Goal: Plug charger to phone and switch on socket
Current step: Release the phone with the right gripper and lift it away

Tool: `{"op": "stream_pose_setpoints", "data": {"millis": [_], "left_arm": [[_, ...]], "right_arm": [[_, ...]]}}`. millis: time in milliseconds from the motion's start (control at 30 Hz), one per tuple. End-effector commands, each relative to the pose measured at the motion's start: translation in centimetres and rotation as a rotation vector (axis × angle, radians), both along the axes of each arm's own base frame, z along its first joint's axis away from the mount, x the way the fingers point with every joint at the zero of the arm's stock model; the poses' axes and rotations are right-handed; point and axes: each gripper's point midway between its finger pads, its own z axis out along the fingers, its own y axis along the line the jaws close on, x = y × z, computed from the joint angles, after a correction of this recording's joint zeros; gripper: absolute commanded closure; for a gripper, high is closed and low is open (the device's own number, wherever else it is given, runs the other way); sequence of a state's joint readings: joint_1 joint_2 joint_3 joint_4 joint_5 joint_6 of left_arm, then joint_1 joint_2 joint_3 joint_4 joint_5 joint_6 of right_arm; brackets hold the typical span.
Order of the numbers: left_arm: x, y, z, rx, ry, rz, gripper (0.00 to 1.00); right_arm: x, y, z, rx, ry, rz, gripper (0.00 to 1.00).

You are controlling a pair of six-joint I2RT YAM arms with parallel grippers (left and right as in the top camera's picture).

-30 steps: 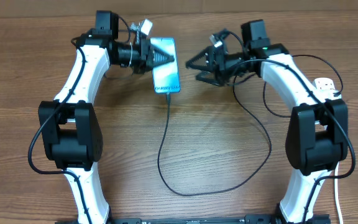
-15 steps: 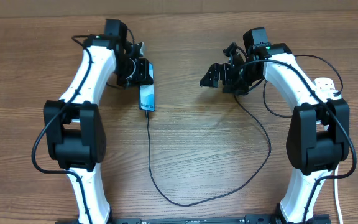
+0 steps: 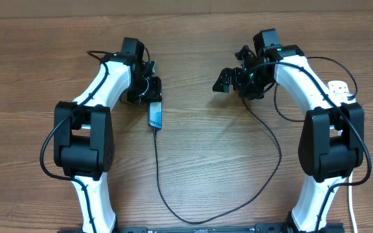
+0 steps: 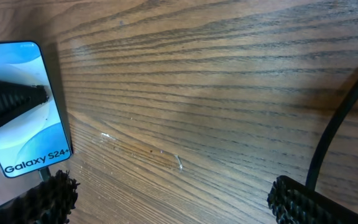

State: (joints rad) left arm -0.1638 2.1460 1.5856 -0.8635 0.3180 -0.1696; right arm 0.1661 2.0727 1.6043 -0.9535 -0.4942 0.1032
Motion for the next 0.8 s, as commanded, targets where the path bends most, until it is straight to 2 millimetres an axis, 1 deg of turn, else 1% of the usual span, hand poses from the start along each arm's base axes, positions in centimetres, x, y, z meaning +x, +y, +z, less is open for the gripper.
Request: {"op": "stream_pose_setpoints", "data": {"millis": [0,100,233,333,567,667,767], "left_arm": [[-0.30,0.64,-0.05,0.036,-0.009,0.001,0.93],[-0.31,0.64,-0.05,0.036,-0.009,0.001,0.94],[-0.31,0.65,-0.05,0.036,-0.009,0.001,0.92],[-0.32,0.66,-0.05,0.037,-0.009,0.000,0.87],[-0.39,0.66,-0.06,0.037,-0.006,0.000,0.85],[-0.50,0.69,-0.08,0.038,-0.001,0.000,0.77],[-0.58,0.70,-0.09,0.039,0.002,0.000,0.76]], "right_arm": [[0.67,0.11,1.68,-0.001,-0.057,0.011,0.00],[0.64,0.11,1.67,0.000,-0.055,0.011,0.00],[0.59,0.10,1.66,-0.001,-0.053,0.011,0.00],[0.59,0.10,1.66,-0.001,-0.053,0.011,0.00],[0.51,0.09,1.64,-0.001,-0.050,0.011,0.00],[0.50,0.09,1.63,-0.002,-0.049,0.011,0.00],[0.50,0.09,1.64,-0.001,-0.049,0.011,0.00]]}}
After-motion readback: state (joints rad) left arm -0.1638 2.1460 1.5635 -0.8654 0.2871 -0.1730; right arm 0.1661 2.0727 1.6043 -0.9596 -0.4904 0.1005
